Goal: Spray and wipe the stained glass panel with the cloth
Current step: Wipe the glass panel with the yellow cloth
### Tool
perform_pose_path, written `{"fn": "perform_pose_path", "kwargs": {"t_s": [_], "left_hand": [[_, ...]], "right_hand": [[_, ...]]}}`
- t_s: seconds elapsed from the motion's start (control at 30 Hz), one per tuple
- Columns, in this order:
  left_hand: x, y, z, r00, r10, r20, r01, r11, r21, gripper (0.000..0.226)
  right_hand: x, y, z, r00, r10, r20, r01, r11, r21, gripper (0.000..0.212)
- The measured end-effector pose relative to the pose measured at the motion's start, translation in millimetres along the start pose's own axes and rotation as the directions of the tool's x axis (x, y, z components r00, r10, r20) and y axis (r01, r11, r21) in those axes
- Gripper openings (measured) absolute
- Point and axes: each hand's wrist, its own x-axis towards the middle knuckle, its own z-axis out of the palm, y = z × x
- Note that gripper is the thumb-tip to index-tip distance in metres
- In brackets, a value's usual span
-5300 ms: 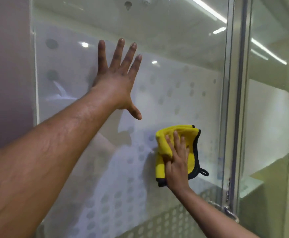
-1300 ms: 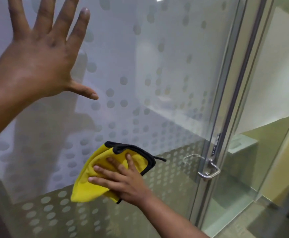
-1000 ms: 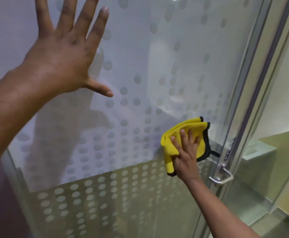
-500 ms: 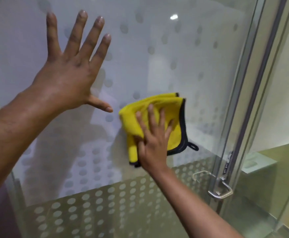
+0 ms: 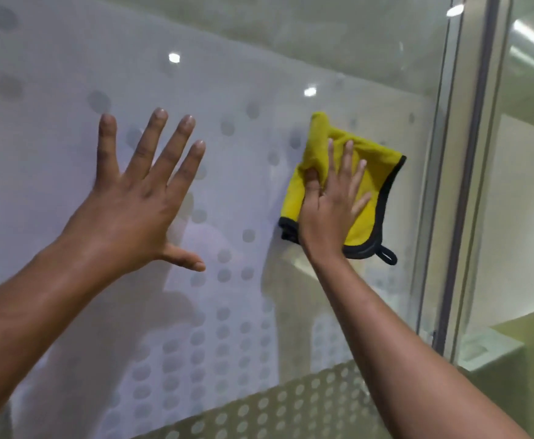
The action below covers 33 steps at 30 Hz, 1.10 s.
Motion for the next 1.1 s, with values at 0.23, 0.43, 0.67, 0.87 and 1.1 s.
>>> {"fn": "perform_pose_path", "kwargs": {"t_s": [0.23, 0.43, 0.67, 0.87, 1.1], "left_hand": [[-1.3, -0.9, -8.3, 0.999, -0.003, 0.042, 0.003, 1.0, -0.008, 0.153], [-1.5, 1.6, -16.0, 0.996, -0.026, 0.083, 0.028, 1.0, -0.014, 0.151], [-0.4, 1.5, -14.6, 0.995, -0.031, 0.093, 0.035, 0.999, -0.038, 0.149], [4.1, 0.2, -4.5, 0.996, -0.024, 0.09, 0.028, 0.999, -0.033, 0.157], [2.8, -4.7, 3.8, 0.995, -0.004, 0.1, 0.007, 0.999, -0.035, 0.164]], "right_hand": [[13.9, -8.7, 8.7, 0.829, -0.542, 0.135, 0.548, 0.837, -0.002, 0.056], [72.1, 13.3, -15.1, 0.993, 0.112, -0.034, -0.11, 0.992, 0.057, 0.055], [34.3, -96.7, 21.4, 0.868, -0.477, 0.138, 0.479, 0.878, 0.018, 0.059], [64.2, -130.3, 21.0, 0.715, -0.671, 0.196, 0.681, 0.732, 0.018, 0.056], [121.1, -68.5, 4.8, 0.845, -0.519, 0.129, 0.521, 0.853, 0.024, 0.053]]}}
